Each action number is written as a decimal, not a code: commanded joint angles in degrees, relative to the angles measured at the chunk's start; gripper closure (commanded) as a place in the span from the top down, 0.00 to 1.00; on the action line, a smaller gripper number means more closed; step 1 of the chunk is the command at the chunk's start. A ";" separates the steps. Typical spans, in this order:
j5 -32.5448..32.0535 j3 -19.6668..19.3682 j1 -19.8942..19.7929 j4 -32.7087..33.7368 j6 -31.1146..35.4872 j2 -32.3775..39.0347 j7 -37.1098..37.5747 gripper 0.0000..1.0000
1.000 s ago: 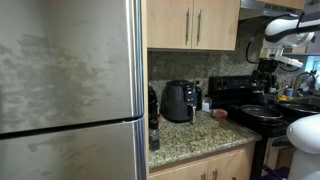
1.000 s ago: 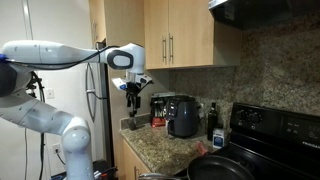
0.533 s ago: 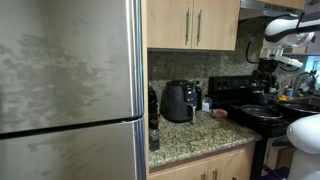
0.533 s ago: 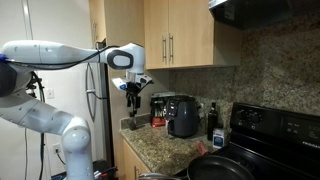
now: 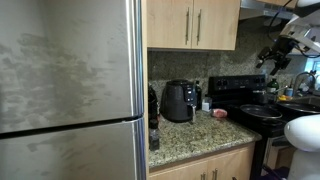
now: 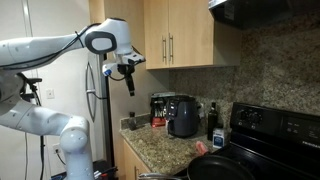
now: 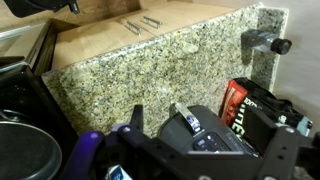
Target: Move the can slightly backward and put it upright
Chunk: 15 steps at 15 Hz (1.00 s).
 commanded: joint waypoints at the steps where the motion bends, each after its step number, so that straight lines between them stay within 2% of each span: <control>1: 0.59 0.06 -1.12 1.05 -1.06 -1.17 -0.09 1.00; 3: 0.65 -0.04 -1.21 1.23 -1.39 -2.45 0.38 1.00; 4: 0.46 -0.08 -3.56 1.64 1.28 -1.97 3.28 1.00; 10: 3.57 -14.19 -5.05 13.15 4.09 2.24 4.77 1.00; 12: 8.28 -14.90 -4.85 12.86 9.62 1.08 6.08 1.00; 13: 5.88 -14.85 -5.51 11.87 6.02 0.01 3.80 1.00; 15: 7.90 -15.20 -5.38 12.49 8.16 0.18 4.49 1.00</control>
